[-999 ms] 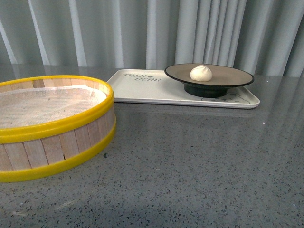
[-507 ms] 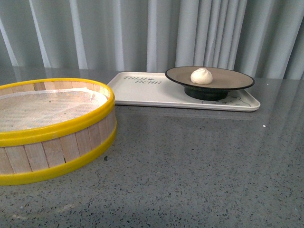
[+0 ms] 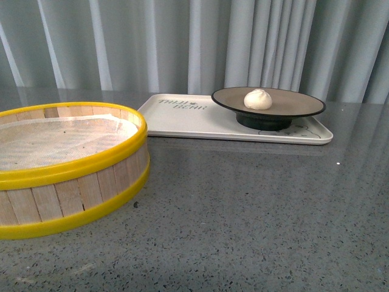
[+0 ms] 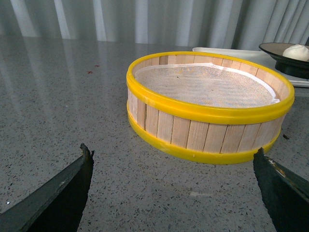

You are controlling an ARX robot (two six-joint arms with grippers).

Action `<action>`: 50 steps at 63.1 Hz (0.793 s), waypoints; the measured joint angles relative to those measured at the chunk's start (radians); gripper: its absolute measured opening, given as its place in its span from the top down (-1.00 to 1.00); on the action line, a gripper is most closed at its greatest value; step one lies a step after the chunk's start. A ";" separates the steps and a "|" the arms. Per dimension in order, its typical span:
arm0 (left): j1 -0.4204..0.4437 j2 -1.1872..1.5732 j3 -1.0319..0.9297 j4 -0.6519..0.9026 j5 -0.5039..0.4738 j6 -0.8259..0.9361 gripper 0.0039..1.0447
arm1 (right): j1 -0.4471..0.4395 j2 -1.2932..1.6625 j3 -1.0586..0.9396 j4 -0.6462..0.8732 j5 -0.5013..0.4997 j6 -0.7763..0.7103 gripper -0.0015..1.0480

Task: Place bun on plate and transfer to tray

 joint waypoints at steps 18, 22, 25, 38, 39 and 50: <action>0.000 0.000 0.000 0.000 0.000 0.000 -0.88 | 0.001 -0.188 0.001 -0.199 0.000 0.000 0.96; 0.000 0.000 0.000 0.000 0.000 0.000 -0.88 | 0.001 -0.198 0.001 -0.200 0.000 0.000 0.96; 0.000 -0.001 0.000 0.000 0.000 0.000 -0.88 | 0.001 -0.198 0.001 -0.204 0.000 0.000 0.96; 0.000 0.000 0.000 0.000 0.000 0.000 -0.88 | 0.001 -0.198 0.001 -0.204 0.000 0.000 0.96; 0.000 0.000 0.000 0.000 0.000 0.000 -0.88 | 0.001 -0.198 0.001 -0.204 0.000 0.000 0.96; 0.000 0.000 0.000 0.000 0.000 0.000 -0.88 | 0.001 -0.199 0.001 -0.204 0.000 -0.001 0.47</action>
